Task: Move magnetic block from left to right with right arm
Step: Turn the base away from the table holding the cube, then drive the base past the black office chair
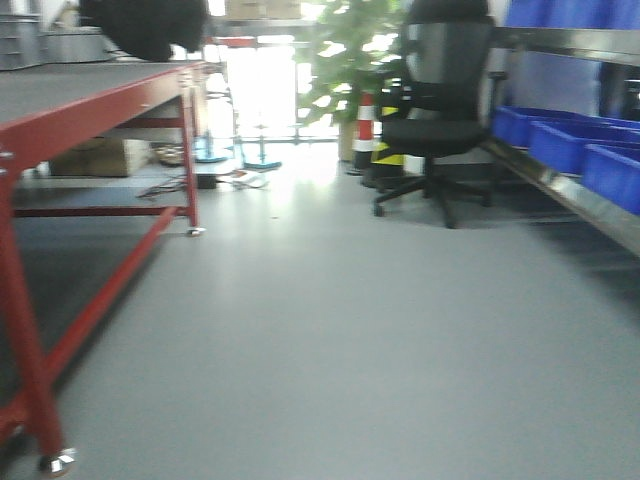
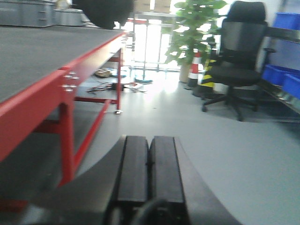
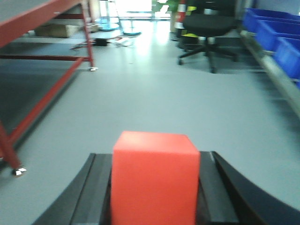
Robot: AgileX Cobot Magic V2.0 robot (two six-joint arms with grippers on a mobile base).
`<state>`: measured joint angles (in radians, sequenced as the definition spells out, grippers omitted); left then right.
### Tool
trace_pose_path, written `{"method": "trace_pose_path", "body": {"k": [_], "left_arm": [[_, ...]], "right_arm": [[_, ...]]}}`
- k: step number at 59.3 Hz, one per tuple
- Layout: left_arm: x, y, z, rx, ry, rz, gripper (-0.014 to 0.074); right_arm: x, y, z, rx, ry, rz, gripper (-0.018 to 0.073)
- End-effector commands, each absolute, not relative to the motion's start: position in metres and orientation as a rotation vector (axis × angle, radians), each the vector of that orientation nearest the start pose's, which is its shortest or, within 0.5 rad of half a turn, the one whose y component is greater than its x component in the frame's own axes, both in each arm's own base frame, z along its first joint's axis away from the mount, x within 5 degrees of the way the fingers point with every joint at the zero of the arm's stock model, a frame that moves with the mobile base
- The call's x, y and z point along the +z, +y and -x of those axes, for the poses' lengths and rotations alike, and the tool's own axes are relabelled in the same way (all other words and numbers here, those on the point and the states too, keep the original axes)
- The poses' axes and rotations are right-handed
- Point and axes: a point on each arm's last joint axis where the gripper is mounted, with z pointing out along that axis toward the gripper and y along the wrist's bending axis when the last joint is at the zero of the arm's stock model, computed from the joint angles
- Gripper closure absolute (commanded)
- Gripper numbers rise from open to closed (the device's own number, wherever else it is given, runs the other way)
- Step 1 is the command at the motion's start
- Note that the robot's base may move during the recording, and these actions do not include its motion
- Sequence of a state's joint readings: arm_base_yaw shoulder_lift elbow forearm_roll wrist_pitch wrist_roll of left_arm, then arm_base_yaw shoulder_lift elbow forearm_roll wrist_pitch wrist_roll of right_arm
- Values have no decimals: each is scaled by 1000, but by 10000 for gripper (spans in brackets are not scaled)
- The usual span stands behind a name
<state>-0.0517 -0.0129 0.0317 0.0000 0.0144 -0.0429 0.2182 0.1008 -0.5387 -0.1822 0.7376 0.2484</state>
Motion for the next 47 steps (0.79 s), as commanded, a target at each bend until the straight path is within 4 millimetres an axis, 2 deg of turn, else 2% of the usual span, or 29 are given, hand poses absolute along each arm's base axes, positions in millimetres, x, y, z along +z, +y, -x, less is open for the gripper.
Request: {"method": "trace_pose_path", "body": {"k": [1,47], "left_arm": [[207,-3,-55,-81,1424,-3,713],[207,-3,-55,-81,1424,-3,713]], "right_arm": [[331,-7,-20,116,1680,24,378],[331,-7,-20,116,1680,24,378]]}}
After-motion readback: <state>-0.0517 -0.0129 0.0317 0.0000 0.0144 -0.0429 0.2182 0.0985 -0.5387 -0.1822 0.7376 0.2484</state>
